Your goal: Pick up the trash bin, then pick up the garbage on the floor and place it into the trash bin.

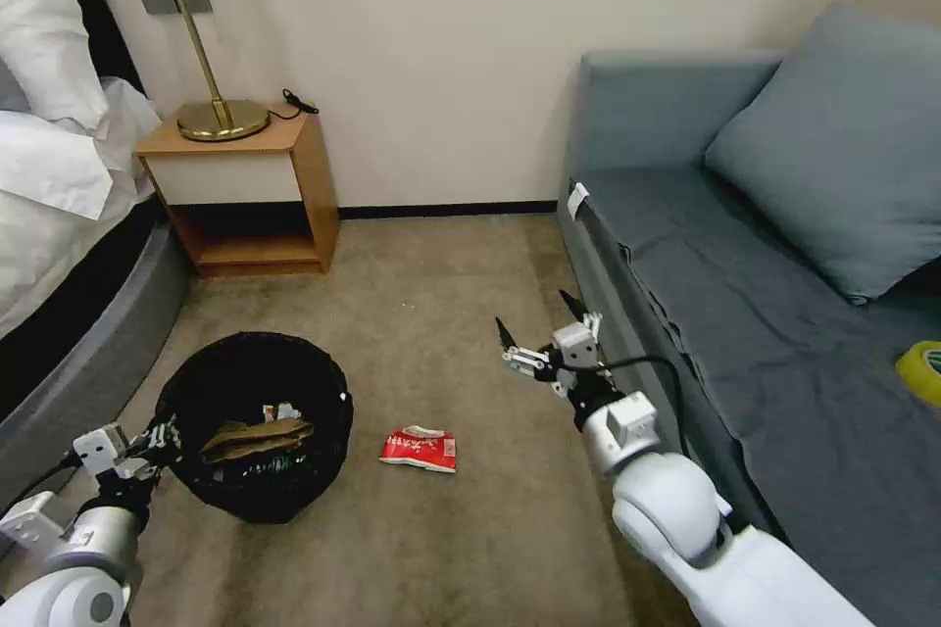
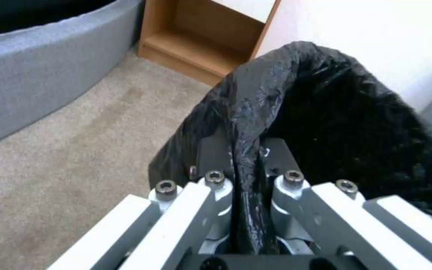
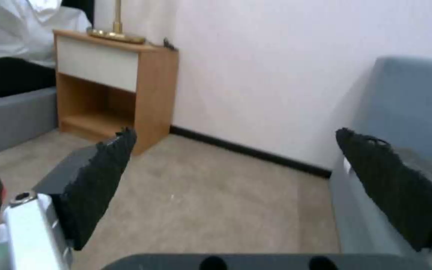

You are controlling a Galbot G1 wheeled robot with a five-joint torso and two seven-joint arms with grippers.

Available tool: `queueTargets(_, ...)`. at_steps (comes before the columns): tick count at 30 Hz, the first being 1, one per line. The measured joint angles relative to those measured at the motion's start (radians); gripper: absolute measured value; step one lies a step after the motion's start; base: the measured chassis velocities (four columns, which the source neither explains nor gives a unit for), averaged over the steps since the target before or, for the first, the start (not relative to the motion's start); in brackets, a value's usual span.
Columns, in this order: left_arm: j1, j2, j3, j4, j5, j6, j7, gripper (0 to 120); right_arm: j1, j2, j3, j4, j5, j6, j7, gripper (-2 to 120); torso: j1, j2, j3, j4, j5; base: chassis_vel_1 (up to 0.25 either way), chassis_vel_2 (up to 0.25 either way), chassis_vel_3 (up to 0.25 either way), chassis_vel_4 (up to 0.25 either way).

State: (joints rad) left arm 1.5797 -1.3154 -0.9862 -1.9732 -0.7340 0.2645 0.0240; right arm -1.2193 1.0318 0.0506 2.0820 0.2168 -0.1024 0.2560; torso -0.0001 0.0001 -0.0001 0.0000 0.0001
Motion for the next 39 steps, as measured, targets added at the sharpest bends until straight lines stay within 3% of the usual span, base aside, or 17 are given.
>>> queueTargets(2,-0.002,-0.003,0.000,0.000,0.003,0.002,-0.004,4,-0.067,0.029,0.016,0.010,-0.033,0.005,-0.013,100,0.000,0.000,0.000,0.0000,0.0000,0.000,0.000,0.000,0.000)
queueTargets(13,0.002,-0.004,0.005,0.007,0.007,0.002,-0.005,4,-0.152,0.061,0.041,0.034,-0.080,0.016,-0.036,100,0.000,0.000,0.000,0.0000,-0.0001,0.000,0.000,0.000,0.000)
queueTargets(39,0.033,0.007,-0.031,0.011,-0.022,-0.018,0.007,4,-0.208,0.103,0.066,0.064,-0.097,0.027,-0.073,100,0.000,0.000,0.000,0.0000,-0.0002,0.000,0.000,0.000,0.000)
